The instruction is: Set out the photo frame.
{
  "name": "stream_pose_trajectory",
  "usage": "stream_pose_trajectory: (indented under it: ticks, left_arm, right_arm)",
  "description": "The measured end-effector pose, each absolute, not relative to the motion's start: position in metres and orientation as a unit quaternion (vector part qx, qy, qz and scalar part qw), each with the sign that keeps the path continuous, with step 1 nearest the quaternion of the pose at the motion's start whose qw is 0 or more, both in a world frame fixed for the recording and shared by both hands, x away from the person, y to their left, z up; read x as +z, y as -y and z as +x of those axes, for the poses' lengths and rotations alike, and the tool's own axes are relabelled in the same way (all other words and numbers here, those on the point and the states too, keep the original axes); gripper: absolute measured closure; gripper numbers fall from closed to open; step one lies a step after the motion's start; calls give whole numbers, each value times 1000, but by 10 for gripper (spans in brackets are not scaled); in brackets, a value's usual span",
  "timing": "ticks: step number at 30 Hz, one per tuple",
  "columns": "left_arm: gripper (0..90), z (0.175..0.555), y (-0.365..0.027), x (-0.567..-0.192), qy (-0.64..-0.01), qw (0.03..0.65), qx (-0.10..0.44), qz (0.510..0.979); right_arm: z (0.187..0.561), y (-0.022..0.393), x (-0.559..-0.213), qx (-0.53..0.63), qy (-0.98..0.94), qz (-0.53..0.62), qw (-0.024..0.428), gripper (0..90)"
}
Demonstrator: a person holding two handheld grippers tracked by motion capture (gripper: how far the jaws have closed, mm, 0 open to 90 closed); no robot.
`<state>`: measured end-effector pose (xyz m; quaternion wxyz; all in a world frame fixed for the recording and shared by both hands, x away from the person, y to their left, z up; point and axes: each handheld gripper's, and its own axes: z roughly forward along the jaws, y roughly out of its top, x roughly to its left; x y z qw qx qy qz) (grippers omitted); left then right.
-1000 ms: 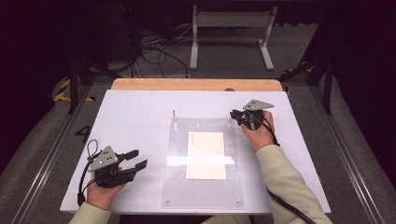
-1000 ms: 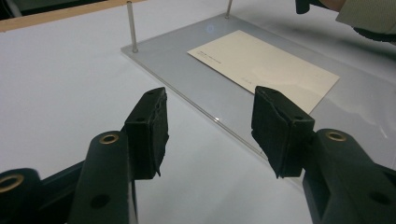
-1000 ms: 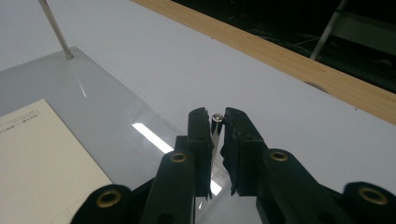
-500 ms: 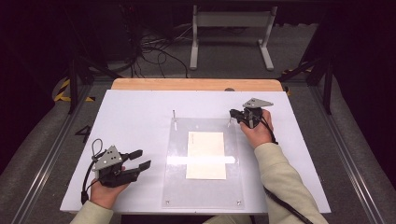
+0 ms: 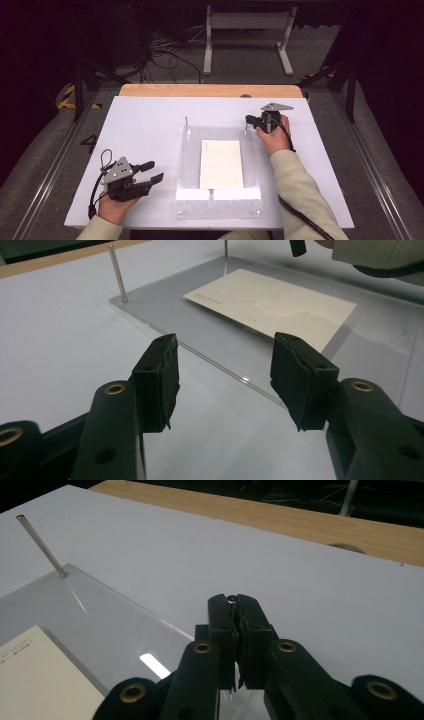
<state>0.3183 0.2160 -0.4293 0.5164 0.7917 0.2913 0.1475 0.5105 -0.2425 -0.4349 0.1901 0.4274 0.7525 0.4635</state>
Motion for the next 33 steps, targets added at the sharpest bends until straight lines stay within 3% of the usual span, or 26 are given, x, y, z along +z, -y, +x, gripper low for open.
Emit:
stream_pose_trajectory:
  ticks: [14,33]
  left_arm:
    - [381,315,-215,-433,-263,512,171,799]
    - [150,314,-189,-435,-195,550,179,792]
  right_arm:
    - [523,245,-437,478,-735,453,162,858]
    - [532,247,-439,486,-720,475,138,857]
